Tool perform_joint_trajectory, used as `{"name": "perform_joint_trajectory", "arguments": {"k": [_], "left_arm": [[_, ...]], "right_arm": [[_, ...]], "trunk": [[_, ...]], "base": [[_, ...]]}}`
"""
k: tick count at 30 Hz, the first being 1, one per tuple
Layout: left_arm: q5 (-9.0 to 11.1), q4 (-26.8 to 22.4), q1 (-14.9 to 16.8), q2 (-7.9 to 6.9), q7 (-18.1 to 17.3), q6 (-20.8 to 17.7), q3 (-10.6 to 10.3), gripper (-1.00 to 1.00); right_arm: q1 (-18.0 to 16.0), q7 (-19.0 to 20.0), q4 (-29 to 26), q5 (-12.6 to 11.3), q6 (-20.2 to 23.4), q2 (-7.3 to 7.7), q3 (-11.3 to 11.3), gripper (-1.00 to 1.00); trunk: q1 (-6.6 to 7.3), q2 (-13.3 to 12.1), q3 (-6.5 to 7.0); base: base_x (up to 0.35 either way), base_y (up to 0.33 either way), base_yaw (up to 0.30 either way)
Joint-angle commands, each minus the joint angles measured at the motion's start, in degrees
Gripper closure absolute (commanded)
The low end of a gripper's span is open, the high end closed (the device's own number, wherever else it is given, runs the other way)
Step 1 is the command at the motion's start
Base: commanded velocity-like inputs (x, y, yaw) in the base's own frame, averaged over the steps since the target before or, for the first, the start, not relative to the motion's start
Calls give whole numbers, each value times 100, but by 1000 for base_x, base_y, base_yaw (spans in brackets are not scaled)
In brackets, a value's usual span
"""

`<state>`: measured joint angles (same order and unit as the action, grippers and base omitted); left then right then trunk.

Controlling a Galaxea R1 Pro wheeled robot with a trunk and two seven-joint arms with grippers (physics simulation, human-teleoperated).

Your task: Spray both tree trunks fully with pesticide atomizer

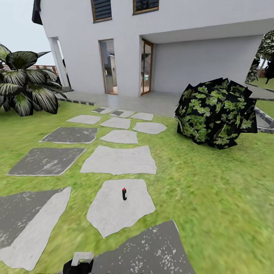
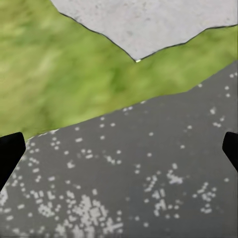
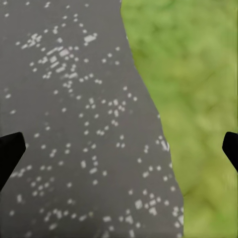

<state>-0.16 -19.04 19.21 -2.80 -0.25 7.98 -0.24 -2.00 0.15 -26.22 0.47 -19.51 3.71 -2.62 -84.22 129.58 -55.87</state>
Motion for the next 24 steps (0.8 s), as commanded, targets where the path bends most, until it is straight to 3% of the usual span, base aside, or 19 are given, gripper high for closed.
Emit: {"name": "perform_joint_trajectory", "arguments": {"k": [1, 13, 24], "left_arm": [[-2, 5, 3, -1, -2, 19, -2, -100], [3, 10, 3, -19, -3, 24, 4, -100], [5, 14, -2, -45, 7, 28, 33, -100]], "right_arm": [[-2, 2, 3, 6, -18, -1, -11, -100], [-2, 0, 3, 6, -18, -1, -11, -100], [-2, 1, 2, 6, -18, -1, -8, -100]], "trunk": [[1, 2, -14], [1, 2, -118], [1, 2, -183]], "base": [[0, 0, 90], [3, 0, 90], [309, 0, 61]]}}
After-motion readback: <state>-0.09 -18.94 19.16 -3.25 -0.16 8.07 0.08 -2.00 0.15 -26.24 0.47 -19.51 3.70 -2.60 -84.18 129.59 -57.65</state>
